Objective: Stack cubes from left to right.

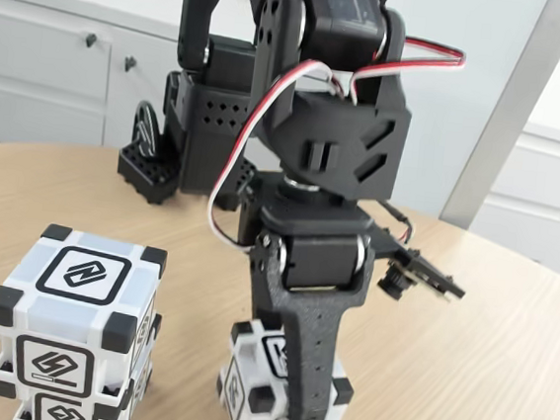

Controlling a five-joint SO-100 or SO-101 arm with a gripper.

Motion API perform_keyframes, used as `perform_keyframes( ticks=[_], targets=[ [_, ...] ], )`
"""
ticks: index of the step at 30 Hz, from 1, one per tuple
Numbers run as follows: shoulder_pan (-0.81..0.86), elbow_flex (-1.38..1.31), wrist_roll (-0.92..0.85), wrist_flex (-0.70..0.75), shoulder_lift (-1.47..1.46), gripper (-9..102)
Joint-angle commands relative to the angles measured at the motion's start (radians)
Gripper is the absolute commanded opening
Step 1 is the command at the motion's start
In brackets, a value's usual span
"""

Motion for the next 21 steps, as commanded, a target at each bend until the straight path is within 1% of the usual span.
perform_keyframes(
  ticks=[1, 7, 12, 21],
  targets=[
    [0.002, -0.029, 0.006, -0.005, 0.003, 22],
    [0.003, -0.029, 0.017, -0.003, 0.023, 17],
    [0.017, -0.029, 0.029, -0.002, 0.028, 16],
    [0.02, -0.029, 0.028, 0.127, 0.183, 13]
  ],
)
